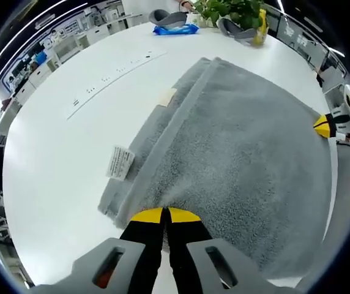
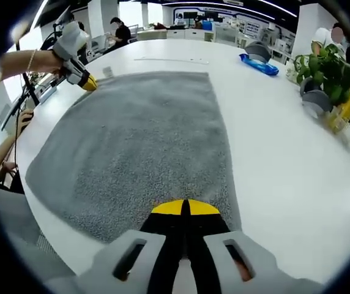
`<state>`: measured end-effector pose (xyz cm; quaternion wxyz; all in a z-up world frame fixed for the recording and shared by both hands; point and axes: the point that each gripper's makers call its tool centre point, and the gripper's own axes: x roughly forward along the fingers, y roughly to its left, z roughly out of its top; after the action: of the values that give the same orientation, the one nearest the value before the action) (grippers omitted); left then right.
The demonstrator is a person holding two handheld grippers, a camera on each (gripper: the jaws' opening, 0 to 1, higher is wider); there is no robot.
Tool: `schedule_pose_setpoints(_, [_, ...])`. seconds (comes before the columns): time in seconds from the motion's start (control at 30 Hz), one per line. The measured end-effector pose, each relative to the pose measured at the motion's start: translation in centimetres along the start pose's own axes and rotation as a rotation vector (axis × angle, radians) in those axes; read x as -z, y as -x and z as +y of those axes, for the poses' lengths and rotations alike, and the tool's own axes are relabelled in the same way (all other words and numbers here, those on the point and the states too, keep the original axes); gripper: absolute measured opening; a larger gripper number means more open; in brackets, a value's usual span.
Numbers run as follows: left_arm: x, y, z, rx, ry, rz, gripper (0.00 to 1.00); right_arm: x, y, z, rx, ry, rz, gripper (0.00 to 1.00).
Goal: Fold the towel on the table until its edges align and the towel forms a compact rectangular stack.
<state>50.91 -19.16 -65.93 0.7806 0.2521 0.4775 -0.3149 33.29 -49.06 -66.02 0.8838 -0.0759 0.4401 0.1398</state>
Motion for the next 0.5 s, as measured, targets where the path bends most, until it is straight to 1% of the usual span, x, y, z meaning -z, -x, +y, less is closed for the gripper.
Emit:
schedule_pose_setpoints(0.27, [-0.7, -0.4, 0.2, -0.01, -0.031, 0.011, 0.02, 0.2, 0.2, 0.5, -0.011, 0.0, 0.001, 0.0])
schedule_pose_setpoints(0.4, [-1.0, -0.5, 0.2, -0.017, -0.063, 0.017, 0.02, 0.4, 0.3, 0.8, -0.015, -0.008, -0.003, 0.0])
schedule_pose_setpoints(0.5, [-1.3, -0.5, 0.3, -0.018, -0.065, 0.02, 0.02, 0.5, 0.4, 1.1, -0.017, -0.013, -0.008, 0.0])
